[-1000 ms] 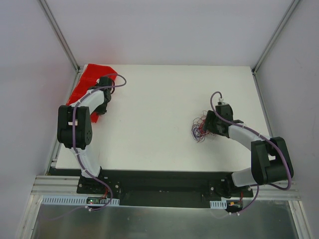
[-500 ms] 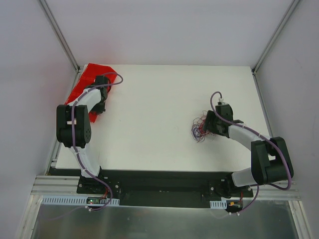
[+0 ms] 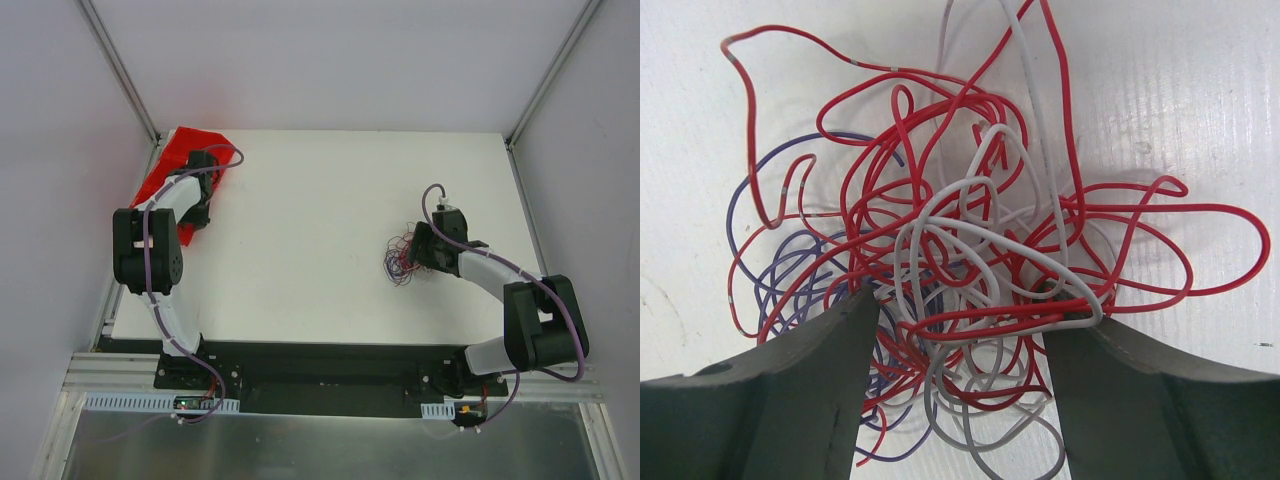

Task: Untangle the cables

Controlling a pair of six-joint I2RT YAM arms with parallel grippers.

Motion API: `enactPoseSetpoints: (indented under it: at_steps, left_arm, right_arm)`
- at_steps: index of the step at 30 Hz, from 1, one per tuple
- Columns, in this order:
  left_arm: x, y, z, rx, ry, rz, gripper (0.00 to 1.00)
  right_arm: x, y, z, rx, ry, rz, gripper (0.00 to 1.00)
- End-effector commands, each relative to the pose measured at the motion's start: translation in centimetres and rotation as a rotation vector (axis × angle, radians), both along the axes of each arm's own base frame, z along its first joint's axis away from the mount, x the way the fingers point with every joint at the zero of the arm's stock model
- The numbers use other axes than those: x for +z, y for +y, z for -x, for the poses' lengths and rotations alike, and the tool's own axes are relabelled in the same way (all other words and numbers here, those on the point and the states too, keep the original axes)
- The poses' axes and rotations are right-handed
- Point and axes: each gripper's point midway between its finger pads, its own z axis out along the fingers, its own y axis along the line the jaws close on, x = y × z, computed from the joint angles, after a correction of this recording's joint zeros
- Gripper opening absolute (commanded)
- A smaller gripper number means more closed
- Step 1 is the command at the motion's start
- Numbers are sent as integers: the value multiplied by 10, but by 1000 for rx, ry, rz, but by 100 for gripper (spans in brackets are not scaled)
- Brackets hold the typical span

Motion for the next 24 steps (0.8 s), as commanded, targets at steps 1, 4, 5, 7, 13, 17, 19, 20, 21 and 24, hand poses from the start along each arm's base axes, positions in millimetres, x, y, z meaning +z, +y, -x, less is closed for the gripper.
enactPoseSetpoints:
  at_steps: [1, 4, 5, 7, 13, 17, 19, 20, 21, 24]
  left_arm:
    - [4, 5, -5, 31, -5, 13, 25]
    - [6, 6, -9, 31, -4, 3, 18]
    - [8, 6, -10, 33, -10, 7, 15]
    - [12, 5, -10, 36, -24, 13, 9]
    - [26, 6, -15, 44, -68, 8, 0]
    - [36, 11, -22, 68, -102, -4, 0]
    - [37, 15, -24, 89, -109, -3, 0]
    - [37, 18, -26, 97, -115, -4, 0]
    - [38, 20, -27, 101, -118, -6, 0]
    - [39, 27, -29, 152, -141, 17, 0]
  right_arm:
    - [-11, 4, 16, 27, 62, -7, 68]
    - [-10, 4, 16, 26, 59, -8, 68]
    - [-11, 4, 16, 27, 61, -8, 68]
    - [-11, 4, 16, 25, 61, -8, 68]
    - [-11, 4, 16, 25, 61, -8, 68]
    - [-11, 4, 16, 28, 60, -7, 68]
    - [-11, 4, 16, 28, 60, -7, 68]
    - [-11, 4, 16, 25, 62, -8, 68]
    - [-11, 4, 16, 25, 61, -8, 68]
    - [-12, 4, 17, 28, 63, -6, 68]
